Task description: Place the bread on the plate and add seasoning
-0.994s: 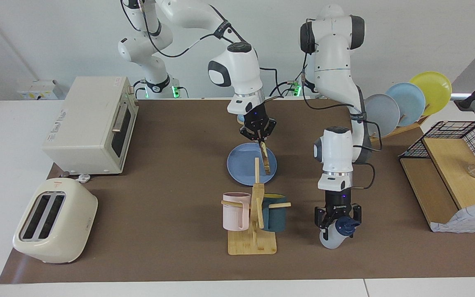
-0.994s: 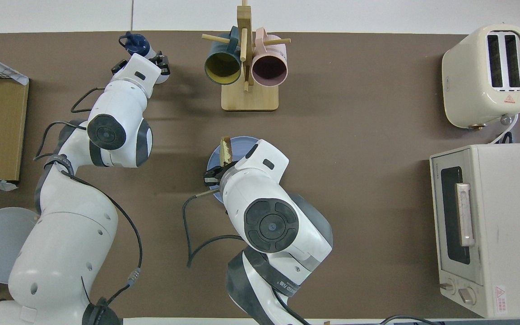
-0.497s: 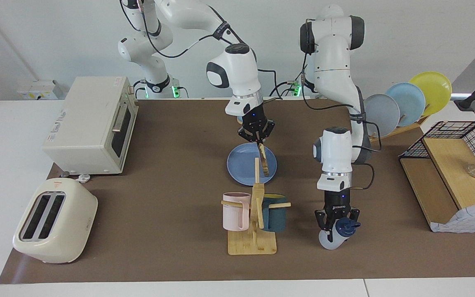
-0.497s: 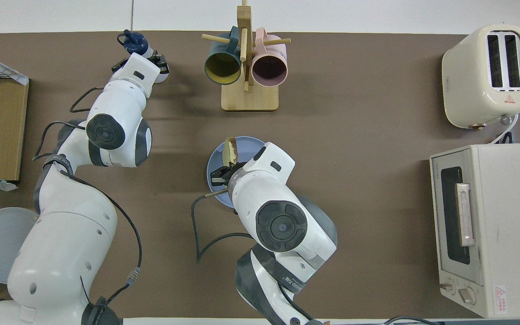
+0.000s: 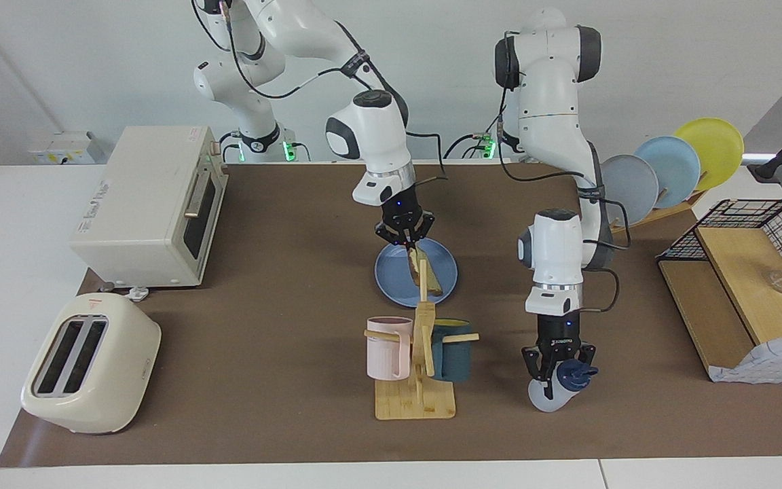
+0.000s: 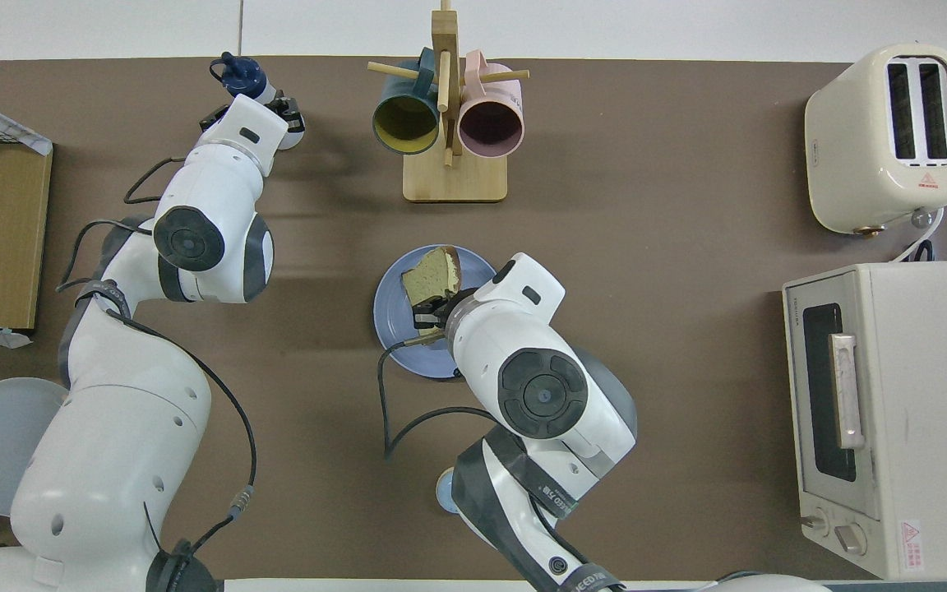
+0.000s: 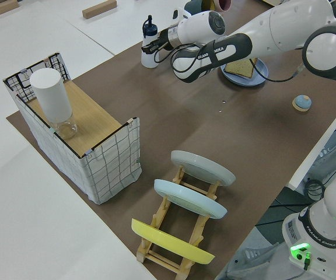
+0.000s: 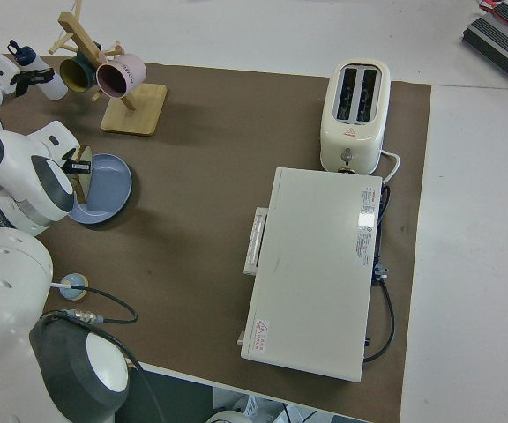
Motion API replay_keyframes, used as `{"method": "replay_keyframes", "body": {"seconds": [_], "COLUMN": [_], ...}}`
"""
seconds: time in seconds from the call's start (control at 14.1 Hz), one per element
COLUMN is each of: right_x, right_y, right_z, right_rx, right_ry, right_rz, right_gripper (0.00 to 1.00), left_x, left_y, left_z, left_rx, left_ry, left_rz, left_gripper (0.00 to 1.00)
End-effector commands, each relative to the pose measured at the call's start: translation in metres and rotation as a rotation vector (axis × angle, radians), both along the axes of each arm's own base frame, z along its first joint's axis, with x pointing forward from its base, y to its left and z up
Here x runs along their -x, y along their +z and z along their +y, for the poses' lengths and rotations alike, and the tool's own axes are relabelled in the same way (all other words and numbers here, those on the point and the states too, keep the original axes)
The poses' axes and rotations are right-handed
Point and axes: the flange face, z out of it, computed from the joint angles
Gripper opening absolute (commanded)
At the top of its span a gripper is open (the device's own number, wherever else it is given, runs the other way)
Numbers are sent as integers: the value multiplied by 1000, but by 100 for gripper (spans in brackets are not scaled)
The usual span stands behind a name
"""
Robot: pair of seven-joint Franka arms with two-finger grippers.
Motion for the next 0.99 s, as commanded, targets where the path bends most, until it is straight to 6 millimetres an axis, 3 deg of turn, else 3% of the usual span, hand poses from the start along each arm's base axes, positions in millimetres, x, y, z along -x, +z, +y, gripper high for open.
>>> {"method": "replay_keyframes", "body": {"seconds": [0.0,0.07,0.14,0.43,0.71,0.92], "right_x": [6,6,7,7,0,-2], "right_y": [-1,-1,0,-1,21,27], "right_z": [-14,-14,-14,-16,-30,-35], "right_rx": [4,4,4,27,52,44], "right_ry": [-14,-14,-14,-18,-46,-71], "right_rz": [3,3,3,29,51,54], "right_gripper": [31,62,100,100,100,100], "left_x": [-15,-19,-24,-32,-51,-53], "left_y": [16,19,25,33,55,59], "left_z": [-1,2,1,2,7,3], "left_rx": [3,-2,2,19,10,-21], "left_ry": [-2,3,5,6,-15,-53], "left_rz": [-14,8,23,41,102,145], "left_gripper": [0,0,0,0,0,0]}}
